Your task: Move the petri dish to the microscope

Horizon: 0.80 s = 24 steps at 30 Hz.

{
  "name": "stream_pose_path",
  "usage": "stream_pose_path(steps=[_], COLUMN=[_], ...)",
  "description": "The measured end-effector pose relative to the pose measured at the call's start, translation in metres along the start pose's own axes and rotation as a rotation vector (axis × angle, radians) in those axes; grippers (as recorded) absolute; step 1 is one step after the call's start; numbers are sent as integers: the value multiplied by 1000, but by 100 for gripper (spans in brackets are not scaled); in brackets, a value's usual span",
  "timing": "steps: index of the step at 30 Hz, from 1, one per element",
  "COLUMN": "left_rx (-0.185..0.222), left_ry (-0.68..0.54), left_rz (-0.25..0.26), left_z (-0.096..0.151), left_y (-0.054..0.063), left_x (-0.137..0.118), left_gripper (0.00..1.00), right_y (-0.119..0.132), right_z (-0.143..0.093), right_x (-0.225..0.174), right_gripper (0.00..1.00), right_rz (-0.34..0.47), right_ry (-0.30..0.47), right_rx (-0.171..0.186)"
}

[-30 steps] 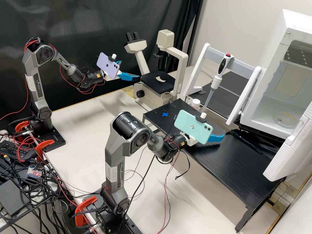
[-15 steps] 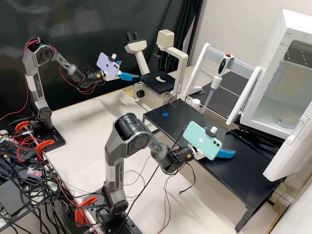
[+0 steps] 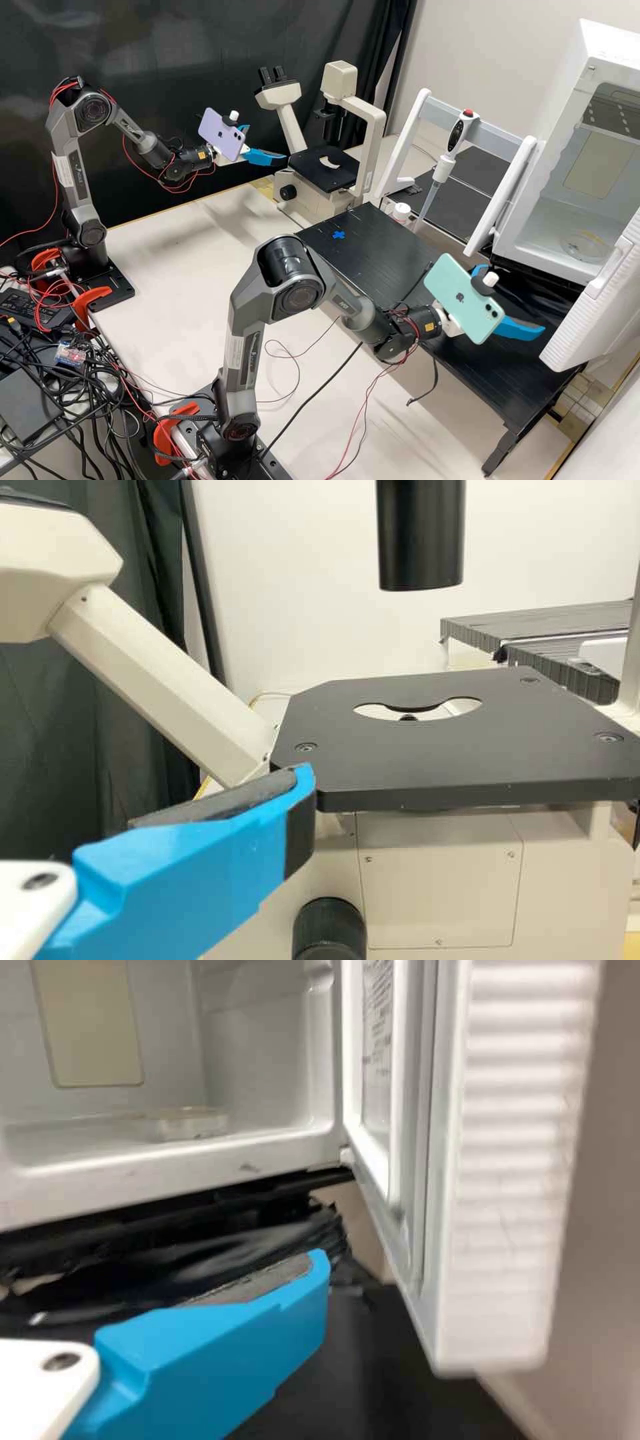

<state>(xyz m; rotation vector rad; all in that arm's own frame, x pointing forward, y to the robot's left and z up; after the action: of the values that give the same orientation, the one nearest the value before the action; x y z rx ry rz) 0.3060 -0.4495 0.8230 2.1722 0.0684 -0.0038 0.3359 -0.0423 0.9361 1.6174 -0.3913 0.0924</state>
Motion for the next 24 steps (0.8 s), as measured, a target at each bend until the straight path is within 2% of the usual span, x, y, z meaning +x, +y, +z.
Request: stream_pose_path(steps=[9, 15, 18, 21, 24], left_rx=[0, 0, 0, 0, 0], left_ry=[0, 0, 0, 0, 0], left_rz=[0, 0, 0, 0, 0], left_z=[0, 0, 0, 0, 0], left_y=[0, 0, 0, 0, 0], left_x=[0, 0, 0, 0, 0], left_gripper=[100, 100, 100, 100, 100], right_y=[14, 24, 22, 22, 16], right_z=[-11, -21, -21, -30, -34], right_x=[52, 93, 107, 133, 145], right_gripper=[100, 100, 100, 100, 100], right_rz=[30, 38, 25, 18, -5], right_ry=[14, 21, 12, 34, 46], right_rx=[6, 25, 38, 59, 46])
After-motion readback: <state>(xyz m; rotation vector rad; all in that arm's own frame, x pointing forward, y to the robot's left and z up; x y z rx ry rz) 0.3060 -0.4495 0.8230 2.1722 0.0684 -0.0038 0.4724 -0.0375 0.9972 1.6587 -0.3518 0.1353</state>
